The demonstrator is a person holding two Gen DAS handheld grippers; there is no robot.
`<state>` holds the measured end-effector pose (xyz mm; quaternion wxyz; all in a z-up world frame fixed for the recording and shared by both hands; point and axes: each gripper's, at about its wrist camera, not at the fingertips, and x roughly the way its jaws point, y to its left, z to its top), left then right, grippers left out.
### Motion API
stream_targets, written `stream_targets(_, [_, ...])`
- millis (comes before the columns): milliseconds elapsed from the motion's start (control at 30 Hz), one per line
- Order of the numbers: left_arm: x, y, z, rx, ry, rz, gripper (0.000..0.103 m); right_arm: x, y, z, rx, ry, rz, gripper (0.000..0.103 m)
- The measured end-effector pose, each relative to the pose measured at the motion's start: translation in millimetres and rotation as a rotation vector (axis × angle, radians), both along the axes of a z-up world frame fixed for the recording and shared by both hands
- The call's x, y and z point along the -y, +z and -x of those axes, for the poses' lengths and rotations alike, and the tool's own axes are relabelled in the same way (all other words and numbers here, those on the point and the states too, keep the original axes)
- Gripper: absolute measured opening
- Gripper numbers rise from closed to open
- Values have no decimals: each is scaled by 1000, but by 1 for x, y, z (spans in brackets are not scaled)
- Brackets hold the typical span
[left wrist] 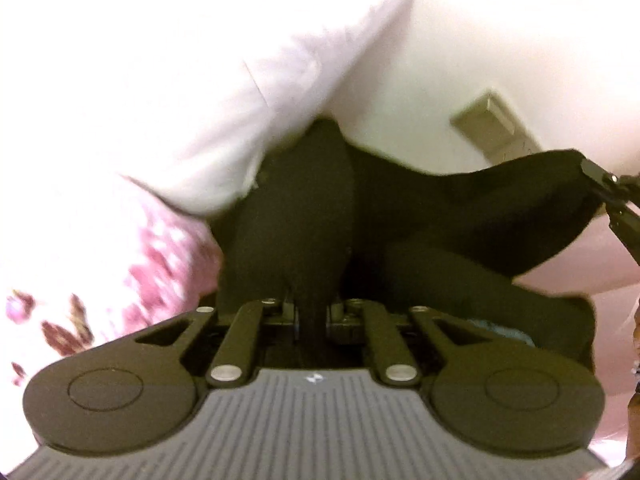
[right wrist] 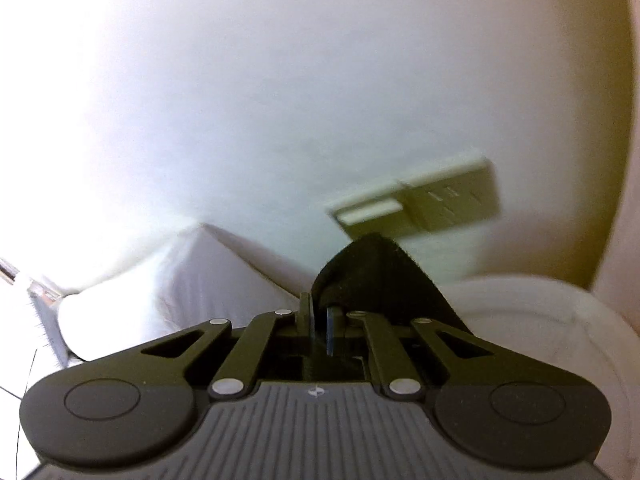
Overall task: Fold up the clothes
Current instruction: 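Close the left gripper on the black garment while the right gripper closes on it too, then lift the black garment with both grippers and lay it on the bed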
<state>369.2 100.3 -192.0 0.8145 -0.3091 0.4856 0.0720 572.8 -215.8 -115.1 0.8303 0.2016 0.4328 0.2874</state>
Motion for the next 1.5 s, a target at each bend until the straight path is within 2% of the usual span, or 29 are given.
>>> stream_targets(67, [-12,14,8,36,16,-12,7,-7,17,5,33,10,-29,4])
stream_targets(267, [-24,45,36,120,20,6,7,-27,65,22,121,41,-111,4])
stream_targets(367, [-13,48,48,133,-20,25,7,-26,64,34,77,42,-128,4])
stream_targets(500, [1,54,66,187,-16,121,7,-13,64,56,41,7,-165,4])
stream_targets(533, [2,58,69,209,-13,144,7,-8,66,60,44,-4,-178,4])
stream_targets(800, [-10,114,105,357,15,181,7,8,107,77,143,-25,-289,4])
stream_targets(1033, [-34,165,151,509,130,184,7,-9,160,84,268,50,-410,4])
stream_targets(1200, [-52,205,202,616,245,123,7,-49,198,89,331,166,-502,4])
stream_targets(1333, [-65,228,262,687,379,67,7,-93,222,103,348,287,-598,4])
stream_targets(1500, [-74,248,368,748,593,-29,7,-169,245,139,321,477,-697,4])
